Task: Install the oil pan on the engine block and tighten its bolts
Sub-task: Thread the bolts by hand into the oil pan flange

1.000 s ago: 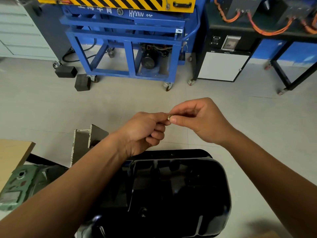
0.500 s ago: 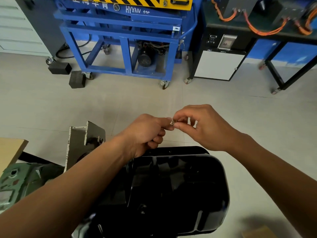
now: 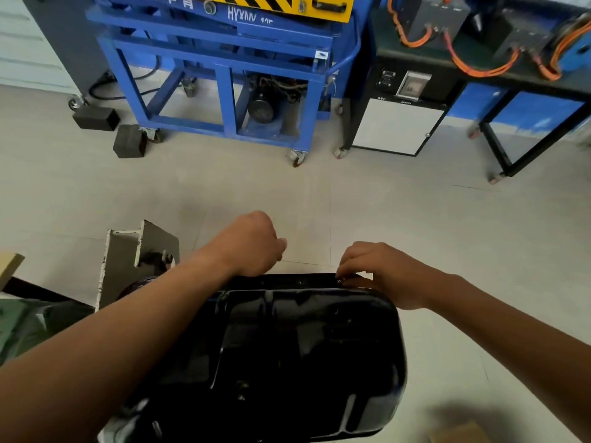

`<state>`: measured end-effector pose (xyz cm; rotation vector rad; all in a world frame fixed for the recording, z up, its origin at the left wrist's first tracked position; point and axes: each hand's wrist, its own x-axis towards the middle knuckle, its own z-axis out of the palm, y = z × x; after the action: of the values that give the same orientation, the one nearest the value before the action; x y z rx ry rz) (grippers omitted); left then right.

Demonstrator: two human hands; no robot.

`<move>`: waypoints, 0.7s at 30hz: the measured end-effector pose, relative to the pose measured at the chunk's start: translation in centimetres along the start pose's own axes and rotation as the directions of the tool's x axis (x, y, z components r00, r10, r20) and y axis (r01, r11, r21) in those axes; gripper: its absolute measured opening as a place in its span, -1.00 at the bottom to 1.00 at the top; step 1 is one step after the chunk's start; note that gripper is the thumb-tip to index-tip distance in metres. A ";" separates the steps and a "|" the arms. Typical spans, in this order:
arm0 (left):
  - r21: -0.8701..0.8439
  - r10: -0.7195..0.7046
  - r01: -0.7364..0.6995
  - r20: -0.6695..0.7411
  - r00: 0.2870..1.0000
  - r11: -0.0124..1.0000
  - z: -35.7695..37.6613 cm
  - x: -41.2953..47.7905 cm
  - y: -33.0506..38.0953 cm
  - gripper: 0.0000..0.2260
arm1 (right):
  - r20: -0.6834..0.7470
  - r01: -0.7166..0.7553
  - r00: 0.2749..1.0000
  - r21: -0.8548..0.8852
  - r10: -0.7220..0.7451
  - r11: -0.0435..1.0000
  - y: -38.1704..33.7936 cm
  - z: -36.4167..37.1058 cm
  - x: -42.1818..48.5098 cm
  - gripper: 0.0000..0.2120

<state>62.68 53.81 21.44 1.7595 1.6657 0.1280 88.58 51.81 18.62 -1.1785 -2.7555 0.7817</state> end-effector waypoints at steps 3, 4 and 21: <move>0.178 0.012 -0.029 0.095 0.995 0.984 0.6 -0.3 -0.4 -0.79 | -0.015 0.022 1.000 -0.023 -0.022 1.000 -0.1 0.1 0.2 -0.86; 0.195 0.004 -0.026 0.113 0.994 0.980 0.7 -0.4 -0.4 -0.79 | -0.010 0.027 1.000 -0.034 -0.027 0.999 -0.1 0.0 0.2 -0.85; 0.113 -0.007 0.010 -0.029 1.000 0.994 0.1 0.0 -0.9 -0.76 | 0.211 0.073 0.978 -0.341 0.001 0.937 -1.6 -1.7 0.9 -0.79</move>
<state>61.94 53.74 20.84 1.8419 1.7309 0.0565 87.23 52.22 20.72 -1.1471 -3.1795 0.4452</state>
